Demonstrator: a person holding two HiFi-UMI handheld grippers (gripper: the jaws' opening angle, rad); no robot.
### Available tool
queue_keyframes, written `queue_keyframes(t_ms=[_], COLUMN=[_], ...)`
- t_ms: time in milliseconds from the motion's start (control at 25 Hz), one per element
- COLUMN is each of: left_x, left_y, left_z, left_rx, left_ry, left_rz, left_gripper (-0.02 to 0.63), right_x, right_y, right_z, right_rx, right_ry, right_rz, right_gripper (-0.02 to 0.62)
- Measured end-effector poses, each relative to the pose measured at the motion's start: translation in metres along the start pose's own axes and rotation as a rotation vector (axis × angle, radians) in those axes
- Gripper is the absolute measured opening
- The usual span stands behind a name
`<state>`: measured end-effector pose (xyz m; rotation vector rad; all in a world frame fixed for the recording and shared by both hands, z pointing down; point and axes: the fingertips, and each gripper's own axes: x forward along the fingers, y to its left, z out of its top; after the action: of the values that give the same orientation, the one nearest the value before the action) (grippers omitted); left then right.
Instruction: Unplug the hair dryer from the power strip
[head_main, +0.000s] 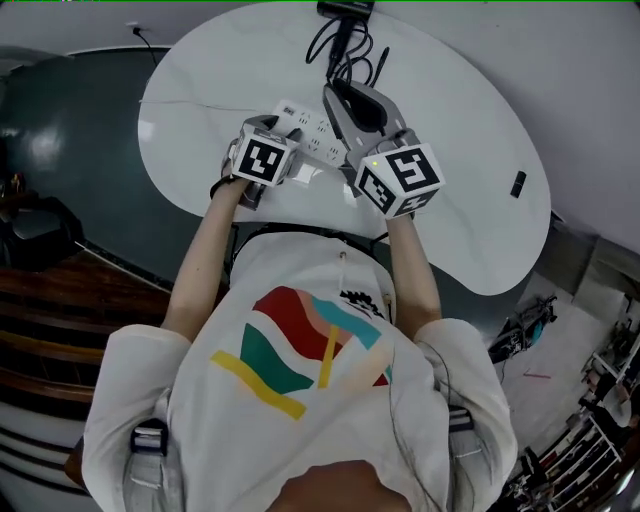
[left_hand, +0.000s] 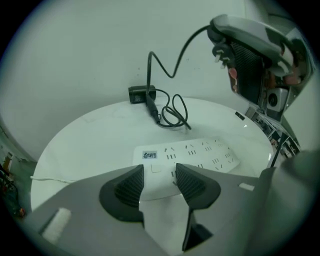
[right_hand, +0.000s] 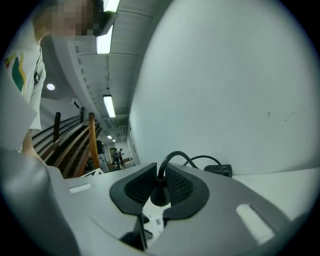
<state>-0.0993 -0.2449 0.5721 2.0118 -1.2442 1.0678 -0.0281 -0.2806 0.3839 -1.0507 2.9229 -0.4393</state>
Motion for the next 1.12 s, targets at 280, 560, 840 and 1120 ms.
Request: queue_keyframes(t_ms=[280,560,840,1120], left_x=[-0.002,-0.001,-0.001,-0.002], left_y=[0.002,0.005,0.004,0.005], left_z=[0.003,0.008,0.009,0.01], left_rx=[0.009,0.02,0.015,0.013], left_ry=[-0.018,-0.022,-0.027,-0.035], left_rz=[0.001,0.011,0.006,0.009], left_gripper=[0.201,0.201,0.201,0.201], right_x=[-0.019,-0.023,-0.025,-0.031], right_y=[-0.011,-0.011,-0.012,-0.015], right_z=[-0.008,-0.008,-0.008,-0.01], right_rx=[-0.031,-0.054,-0.065,-0.069], right_ry=[0.059,0.073,0.082,0.094], right_rz=[-0.032,-0.041,-0.047,-0.066], right_gripper=[0.069,0.069,0.069,0.069])
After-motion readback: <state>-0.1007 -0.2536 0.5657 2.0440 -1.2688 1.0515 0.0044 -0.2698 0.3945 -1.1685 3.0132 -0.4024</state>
